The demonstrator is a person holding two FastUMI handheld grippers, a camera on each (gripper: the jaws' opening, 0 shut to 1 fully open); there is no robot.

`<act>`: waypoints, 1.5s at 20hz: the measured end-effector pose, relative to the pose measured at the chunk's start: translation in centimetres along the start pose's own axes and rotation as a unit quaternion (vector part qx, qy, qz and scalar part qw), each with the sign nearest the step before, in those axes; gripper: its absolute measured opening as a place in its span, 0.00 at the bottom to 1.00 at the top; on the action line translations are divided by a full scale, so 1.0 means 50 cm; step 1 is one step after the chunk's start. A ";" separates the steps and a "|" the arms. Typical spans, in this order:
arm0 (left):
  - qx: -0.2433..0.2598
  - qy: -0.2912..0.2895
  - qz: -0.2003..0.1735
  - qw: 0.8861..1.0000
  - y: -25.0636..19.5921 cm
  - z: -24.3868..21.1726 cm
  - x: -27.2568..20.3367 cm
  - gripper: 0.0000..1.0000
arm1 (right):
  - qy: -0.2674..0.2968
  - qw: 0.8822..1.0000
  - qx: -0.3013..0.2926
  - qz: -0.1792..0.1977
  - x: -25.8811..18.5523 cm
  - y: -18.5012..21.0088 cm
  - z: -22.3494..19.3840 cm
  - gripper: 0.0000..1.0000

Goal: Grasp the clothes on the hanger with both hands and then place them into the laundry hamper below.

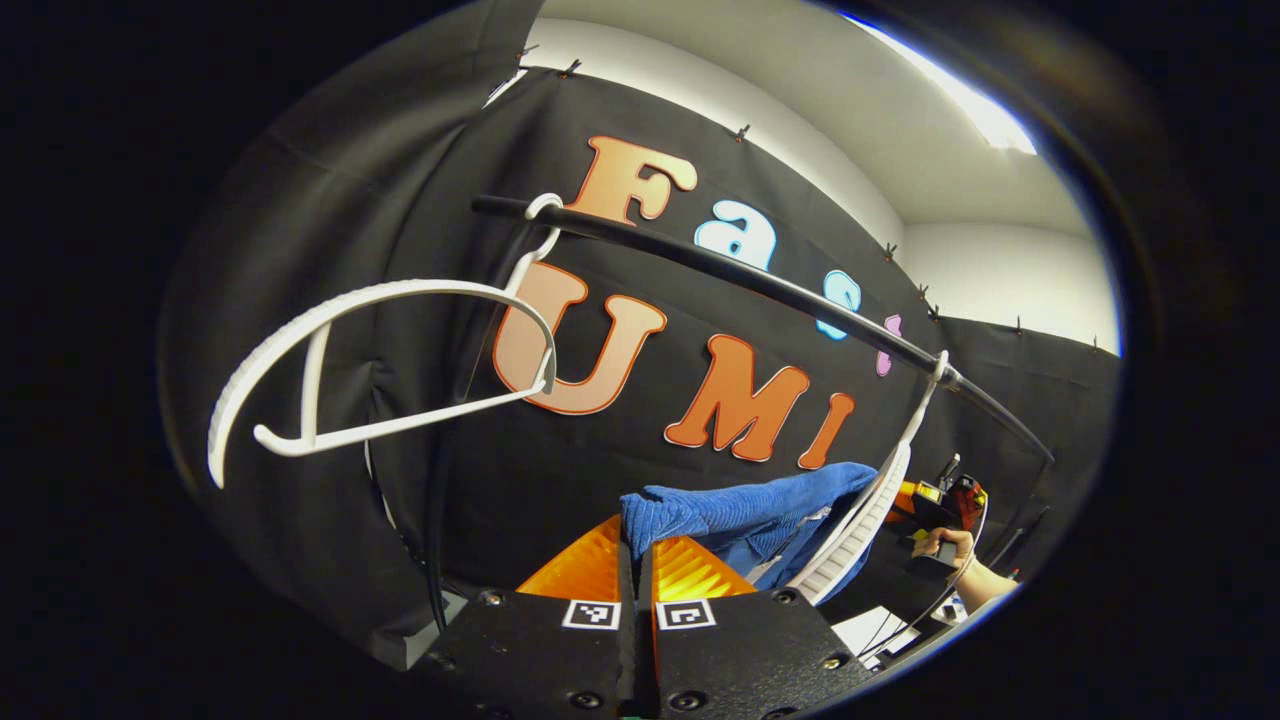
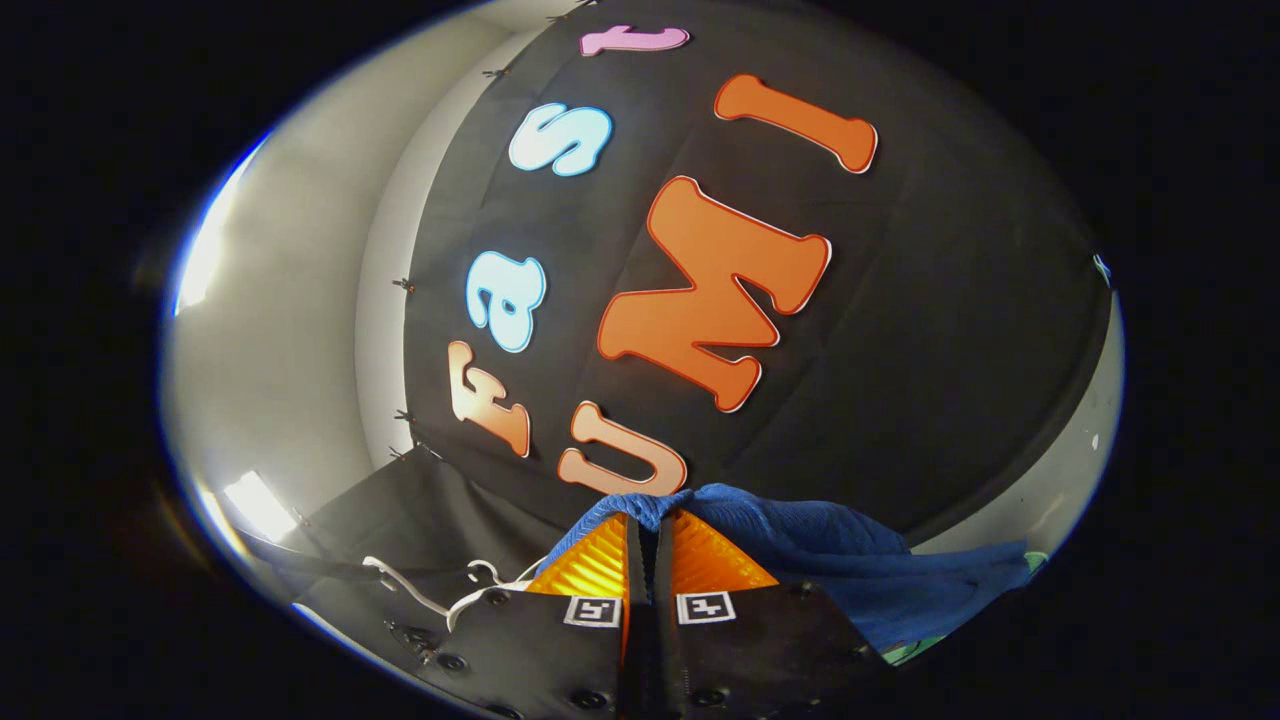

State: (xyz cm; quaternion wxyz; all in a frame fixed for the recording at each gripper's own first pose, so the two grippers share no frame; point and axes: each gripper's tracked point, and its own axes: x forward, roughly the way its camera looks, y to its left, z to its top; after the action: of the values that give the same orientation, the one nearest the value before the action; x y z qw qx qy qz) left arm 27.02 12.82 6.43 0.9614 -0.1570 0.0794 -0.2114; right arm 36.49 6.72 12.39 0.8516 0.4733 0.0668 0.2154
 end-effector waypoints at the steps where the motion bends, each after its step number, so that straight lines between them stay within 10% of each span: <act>1: 0.000 0.000 -0.002 1.000 -0.001 -0.001 0.000 0.00 | 0.002 1.000 0.000 -0.001 -0.002 -0.004 -0.005 0.07; 30: 0.022 0.102 0.072 0.992 -0.019 -0.363 -0.093 0.00 | 0.077 0.987 -0.048 -0.136 -0.212 -0.260 -0.196 0.07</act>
State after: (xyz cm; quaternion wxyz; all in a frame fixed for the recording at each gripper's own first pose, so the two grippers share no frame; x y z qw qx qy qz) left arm 18.49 9.14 -9.89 0.9642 -0.1075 0.1840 -0.1579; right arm 27.79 3.82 -4.73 0.8870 0.4004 0.1855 0.1359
